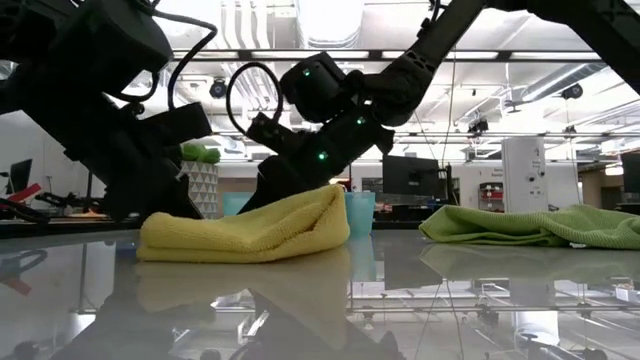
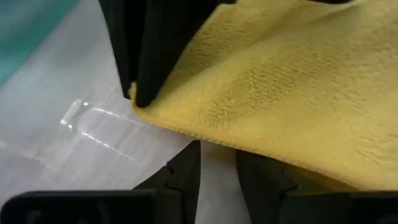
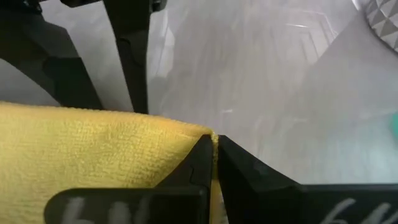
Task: Fold microfiber towels
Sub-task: Fold the yellow microfiber cloth
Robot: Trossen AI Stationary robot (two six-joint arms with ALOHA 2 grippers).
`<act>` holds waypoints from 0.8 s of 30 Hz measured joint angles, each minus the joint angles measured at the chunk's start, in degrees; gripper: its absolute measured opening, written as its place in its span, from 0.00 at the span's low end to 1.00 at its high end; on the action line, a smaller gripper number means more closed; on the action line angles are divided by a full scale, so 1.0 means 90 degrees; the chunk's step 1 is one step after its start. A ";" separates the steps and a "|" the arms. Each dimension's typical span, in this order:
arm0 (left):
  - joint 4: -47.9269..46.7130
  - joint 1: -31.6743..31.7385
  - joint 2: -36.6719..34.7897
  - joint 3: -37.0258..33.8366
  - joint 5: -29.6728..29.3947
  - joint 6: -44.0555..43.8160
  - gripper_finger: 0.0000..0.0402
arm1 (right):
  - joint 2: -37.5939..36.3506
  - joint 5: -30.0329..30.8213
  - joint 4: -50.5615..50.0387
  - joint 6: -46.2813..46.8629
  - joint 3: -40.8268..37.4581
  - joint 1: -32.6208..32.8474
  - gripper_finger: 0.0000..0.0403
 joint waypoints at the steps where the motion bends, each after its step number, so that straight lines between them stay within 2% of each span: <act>1: -0.0031 -0.0001 -0.0064 -0.0008 0.0074 0.0005 0.22 | -0.0007 0.0002 0.0002 -0.0007 0.0000 0.0000 0.03; 4: -0.0194 0.0001 -0.0291 -0.0013 0.0472 0.0104 0.22 | -0.0010 -0.0002 -0.0092 -0.0044 0.0051 0.0000 0.03; 8: -0.0730 -0.0001 -0.0618 -0.0013 0.0688 0.0183 0.22 | -0.0019 -0.0009 -0.0193 -0.0051 0.0064 0.0000 0.04; 13: -0.1280 -0.0001 -0.1118 0.0026 0.0767 0.0228 0.22 | -0.0019 -0.0010 -0.0272 0.0046 0.0104 0.0000 0.12; 19: -0.0310 -0.0065 -0.1455 0.0030 0.1179 0.0420 0.22 | -0.0074 -0.0010 -0.0305 0.0115 0.0167 0.0000 0.25; 24: 0.0857 -0.0226 -0.0933 -0.0020 0.1210 0.0602 0.22 | -0.0121 -0.0012 -0.0338 0.0151 0.0218 0.0000 0.32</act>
